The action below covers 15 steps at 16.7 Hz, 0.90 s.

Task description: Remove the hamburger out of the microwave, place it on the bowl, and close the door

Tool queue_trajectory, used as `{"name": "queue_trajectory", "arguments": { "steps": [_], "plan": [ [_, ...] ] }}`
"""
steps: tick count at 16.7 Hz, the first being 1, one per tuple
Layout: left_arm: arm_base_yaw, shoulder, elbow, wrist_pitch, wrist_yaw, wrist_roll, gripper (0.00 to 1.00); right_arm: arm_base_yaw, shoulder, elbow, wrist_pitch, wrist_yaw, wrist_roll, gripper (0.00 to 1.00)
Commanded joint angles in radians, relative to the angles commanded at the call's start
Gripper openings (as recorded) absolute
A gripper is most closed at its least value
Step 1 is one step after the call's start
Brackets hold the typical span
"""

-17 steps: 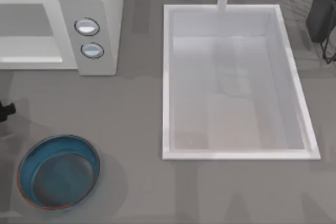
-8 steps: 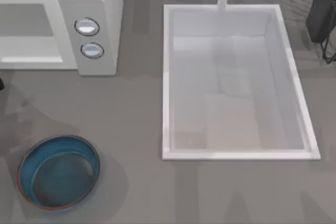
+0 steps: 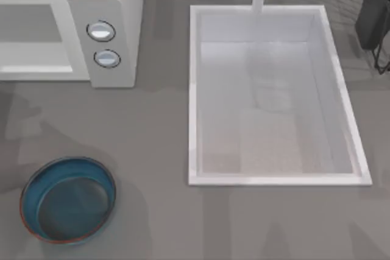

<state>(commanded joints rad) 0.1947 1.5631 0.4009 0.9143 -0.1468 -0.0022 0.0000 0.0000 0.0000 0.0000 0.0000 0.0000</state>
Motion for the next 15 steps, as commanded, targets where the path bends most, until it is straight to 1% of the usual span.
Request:
{"name": "queue_trajectory", "arguments": {
  "steps": [4, 6, 8, 11, 13, 15],
  "plan": [
    [-0.005, 0.005, 0.005, -0.007, -0.002, -0.008, 0.00, 0.000, 0.000, 0.000, 0.000, 0.000, 0.000, 1.00],
    [-0.029, 0.018, 0.045, -0.057, -0.012, -0.058, 0.00, 0.000, 0.000, 0.000, 0.000, 0.000, 0.000, 1.00],
    [-0.071, 0.042, 0.114, -0.148, -0.032, -0.150, 0.00, 0.000, 0.000, 0.000, 0.000, 0.000, 0.000, 1.00],
    [-0.166, 0.097, 0.257, -0.362, -0.078, -0.366, 0.00, 0.000, 0.000, 0.000, 0.000, 0.000, 0.000, 1.00],
    [-0.245, 0.143, 0.366, -0.552, -0.120, -0.562, 0.00, 0.000, 0.000, 0.000, 0.000, 0.000, 0.000, 1.00],
    [-0.332, 0.194, 0.479, -0.769, -0.169, -0.791, 0.00, 0.000, 0.000, 0.000, 0.000, 0.000, 0.000, 1.00]
  ]
}}
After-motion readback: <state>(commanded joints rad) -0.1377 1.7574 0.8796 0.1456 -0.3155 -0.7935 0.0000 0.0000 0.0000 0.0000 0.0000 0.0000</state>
